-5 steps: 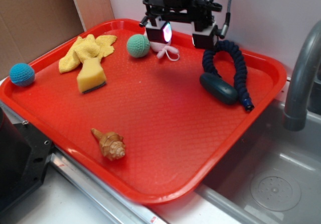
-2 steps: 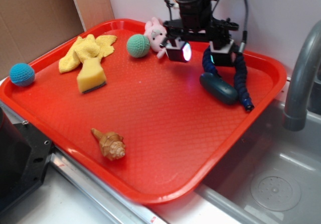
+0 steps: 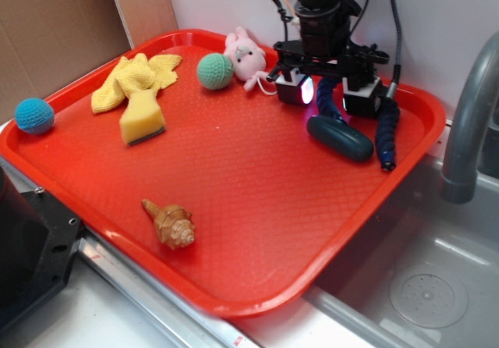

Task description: Grab the blue rope.

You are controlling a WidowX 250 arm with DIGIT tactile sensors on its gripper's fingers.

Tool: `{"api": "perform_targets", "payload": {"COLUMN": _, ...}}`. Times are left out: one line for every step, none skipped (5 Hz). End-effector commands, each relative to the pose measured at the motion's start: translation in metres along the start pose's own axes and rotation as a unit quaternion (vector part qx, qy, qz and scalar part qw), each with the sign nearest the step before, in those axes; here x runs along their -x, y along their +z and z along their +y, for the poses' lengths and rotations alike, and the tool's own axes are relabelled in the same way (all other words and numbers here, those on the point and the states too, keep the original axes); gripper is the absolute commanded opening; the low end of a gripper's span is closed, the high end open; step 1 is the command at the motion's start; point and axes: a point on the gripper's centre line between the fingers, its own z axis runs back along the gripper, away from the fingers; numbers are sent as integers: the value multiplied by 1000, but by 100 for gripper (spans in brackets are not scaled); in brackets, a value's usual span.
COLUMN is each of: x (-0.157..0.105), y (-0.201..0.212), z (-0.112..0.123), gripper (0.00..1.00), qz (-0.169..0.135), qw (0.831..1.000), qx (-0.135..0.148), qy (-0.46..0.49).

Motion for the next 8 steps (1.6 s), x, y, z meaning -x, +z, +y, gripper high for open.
{"api": "perform_targets", "payload": {"x": 5, "y": 16, "z": 0, "gripper": 0, "qz": 3, "qw": 1000, "qx": -1, "qy": -21}}
{"api": "perform_targets", "payload": {"x": 16, "y": 25, "z": -2, "gripper": 0, "qz": 0, "qw": 1000, "qx": 26, "qy": -17}}
{"api": "perform_targets", "payload": {"x": 43, "y": 35, "z": -9, "gripper": 0, "qz": 3, "qw": 999, "qx": 49, "qy": -20}}
{"api": "perform_targets", "payload": {"x": 64, "y": 54, "z": -11, "gripper": 0, "qz": 14, "qw": 998, "qx": 52, "qy": -18}}
{"api": "perform_targets", "payload": {"x": 72, "y": 105, "z": -5, "gripper": 0, "qz": -12, "qw": 999, "qx": 39, "qy": -24}}
{"api": "perform_targets", "payload": {"x": 73, "y": 156, "z": 10, "gripper": 0, "qz": -36, "qw": 998, "qx": 39, "qy": -19}}
{"api": "perform_targets", "payload": {"x": 80, "y": 209, "z": 42, "gripper": 0, "qz": -61, "qw": 996, "qx": -60, "qy": 27}}
{"api": "perform_targets", "payload": {"x": 97, "y": 262, "z": 57, "gripper": 0, "qz": -81, "qw": 991, "qx": -76, "qy": 72}}
